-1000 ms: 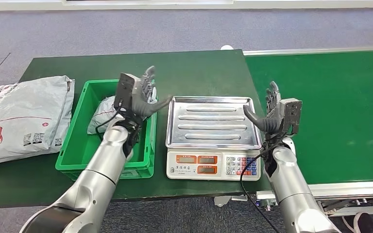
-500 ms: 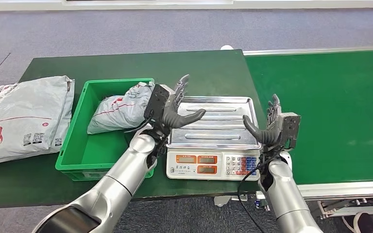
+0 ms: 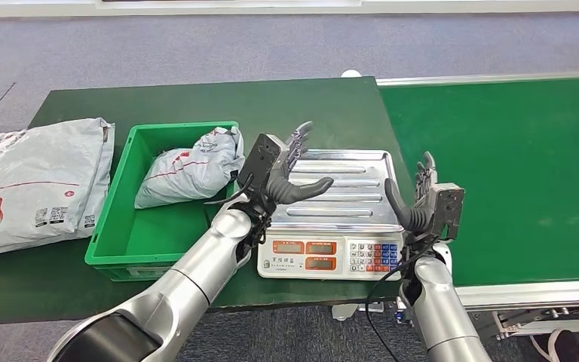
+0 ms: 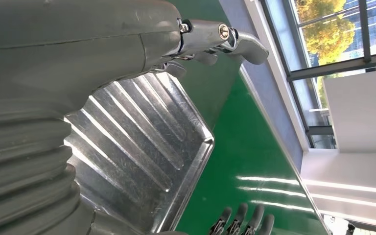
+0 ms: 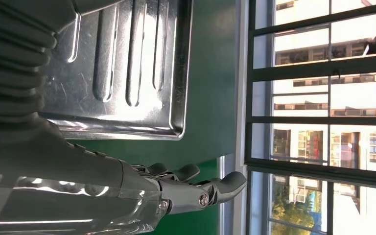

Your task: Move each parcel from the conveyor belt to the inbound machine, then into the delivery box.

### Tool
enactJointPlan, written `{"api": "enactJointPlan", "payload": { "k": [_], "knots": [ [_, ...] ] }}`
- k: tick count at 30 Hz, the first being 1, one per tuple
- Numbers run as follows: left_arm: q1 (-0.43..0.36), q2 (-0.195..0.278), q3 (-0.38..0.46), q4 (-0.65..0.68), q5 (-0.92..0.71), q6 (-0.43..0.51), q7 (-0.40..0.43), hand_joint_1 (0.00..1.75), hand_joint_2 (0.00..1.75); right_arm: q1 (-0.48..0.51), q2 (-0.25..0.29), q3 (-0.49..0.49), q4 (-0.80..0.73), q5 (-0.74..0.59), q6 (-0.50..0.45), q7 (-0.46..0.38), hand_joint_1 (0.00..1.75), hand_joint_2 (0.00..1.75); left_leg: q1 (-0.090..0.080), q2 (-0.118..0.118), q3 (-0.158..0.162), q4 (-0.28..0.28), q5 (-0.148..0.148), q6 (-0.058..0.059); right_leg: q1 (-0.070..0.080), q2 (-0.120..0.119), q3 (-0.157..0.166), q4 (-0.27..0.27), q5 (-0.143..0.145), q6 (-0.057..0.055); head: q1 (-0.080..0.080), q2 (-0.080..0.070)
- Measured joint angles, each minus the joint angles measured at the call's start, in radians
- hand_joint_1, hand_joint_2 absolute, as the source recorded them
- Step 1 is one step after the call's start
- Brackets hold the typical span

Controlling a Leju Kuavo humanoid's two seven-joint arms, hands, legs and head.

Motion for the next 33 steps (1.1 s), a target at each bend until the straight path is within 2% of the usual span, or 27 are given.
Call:
{"api": "enactJointPlan", "payload": {
  "k": [1, 5, 14, 22, 29, 33],
  "knots": [
    [0.0, 0.0, 0.0, 0.005, 0.002, -0.003, -0.001, 0.0, 1.75, -0.001, 0.001, 0.0, 0.001, 0.002, -0.001, -0.002, 0.0, 0.0, 0.0, 0.0, 0.0, 0.0, 0.0, 0.0, 0.0, 0.0, 0.0, 0.0, 0.0, 0.0, 0.0, 0.0],
    [0.0, 0.0, -0.001, 0.021, 0.006, -0.006, -0.003, 0.0, 1.75, -0.005, 0.003, 0.0, 0.007, 0.002, -0.002, -0.012, 0.0, 1.75, 0.0, 0.0, 0.0, 0.0, 0.0, 0.0, 0.0, 0.0, 0.0, 0.0, 0.0, 0.0, 0.0, 0.0],
    [-0.004, 0.0, -0.026, 0.035, 0.021, -0.006, 0.0, 0.0, 1.75, -0.004, 0.003, 0.0, 0.026, -0.028, -0.02, -0.036, 0.0, 1.75, 0.0, 0.0, 0.0, 0.0, 0.0, 0.0, 0.0, 0.0, 0.0, 0.0, 0.0, 0.0, 0.0, 0.0],
    [-0.004, 0.0, -0.058, 0.034, 0.063, 0.0, 0.009, 0.0, 1.75, 0.004, 0.007, 0.0, 0.02, -0.02, -0.043, -0.016, 0.0, 1.75, 0.0, 0.0, 0.0, 0.0, 0.0, 0.0, 0.0, 0.0, 0.0, 0.0, 0.0, 0.0, 0.0, 0.0],
    [-0.011, 0.0, -0.13, 0.015, 0.186, 0.025, 0.051, 0.0, 1.75, 0.056, 0.028, -0.008, -0.087, 0.042, -0.072, 0.096, 0.0, 1.75, 0.0, 0.0, 0.0, 0.0, 0.0, 0.0, 0.0, 0.0, 0.0, 0.0, 0.0, 0.0, 0.0, 0.0],
    [-0.021, 0.0, -0.172, 0.007, 0.215, 0.035, 0.058, 0.0, 1.75, 0.077, 0.036, -0.014, -0.14, 0.055, -0.069, 0.115, 0.0, 1.75, 0.0, 0.0, 0.0, 0.0, 0.0, 0.0, 0.0, 0.0, 0.0, 0.0, 0.0, 0.0, 0.0, 0.0]
  ]
}}
